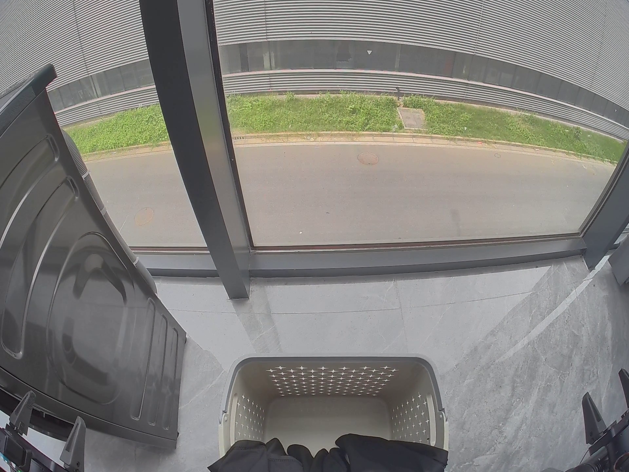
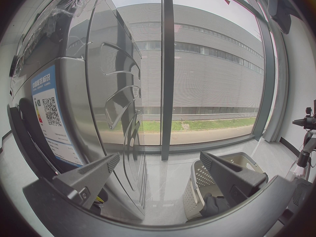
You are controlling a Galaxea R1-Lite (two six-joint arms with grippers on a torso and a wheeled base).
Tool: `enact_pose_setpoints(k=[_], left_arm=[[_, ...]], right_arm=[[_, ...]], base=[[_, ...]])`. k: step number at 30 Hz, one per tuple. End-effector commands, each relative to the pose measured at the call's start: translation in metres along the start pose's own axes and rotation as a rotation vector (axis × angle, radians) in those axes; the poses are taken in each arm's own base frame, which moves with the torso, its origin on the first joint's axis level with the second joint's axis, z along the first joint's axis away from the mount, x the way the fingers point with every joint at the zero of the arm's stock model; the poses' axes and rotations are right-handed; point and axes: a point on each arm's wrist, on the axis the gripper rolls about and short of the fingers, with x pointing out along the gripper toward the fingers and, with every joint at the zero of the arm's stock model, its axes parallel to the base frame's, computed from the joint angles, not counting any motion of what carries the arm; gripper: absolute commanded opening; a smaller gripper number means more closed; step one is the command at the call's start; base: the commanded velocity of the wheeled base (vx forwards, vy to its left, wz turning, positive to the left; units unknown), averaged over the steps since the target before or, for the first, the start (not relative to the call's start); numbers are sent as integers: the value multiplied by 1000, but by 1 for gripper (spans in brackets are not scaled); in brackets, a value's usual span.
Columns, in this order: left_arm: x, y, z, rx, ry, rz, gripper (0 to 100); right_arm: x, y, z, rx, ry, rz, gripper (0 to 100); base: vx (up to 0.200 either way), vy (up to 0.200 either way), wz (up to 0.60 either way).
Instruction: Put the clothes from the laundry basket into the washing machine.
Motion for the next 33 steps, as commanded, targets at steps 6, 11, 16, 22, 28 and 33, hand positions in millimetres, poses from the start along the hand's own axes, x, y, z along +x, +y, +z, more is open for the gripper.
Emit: enact_pose_setpoints(k=[6,11,16,22,28,33], left_arm=[[0,0,-5,-3,3,1,100],[0,0,-5,-3,3,1,100],[0,0,-5,-3,3,1,100],[0,0,-5,-3,3,1,100],[0,0,-5,-3,3,0,100],[0,0,-5,-3,3,1,100]], right_arm=[[1,0,-5,0,11,1,100],[1,0,-5,0,11,-1,100],[1,0,-5,0,11,1,100],[1,0,-5,0,11,1,100],[1,0,-5,0,11,1,100],[1,0,-5,0,11,1,100]], base=[[100,0,0],[0,0,0],[0,0,0],[0,0,0],[0,0,0],[0,0,0]])
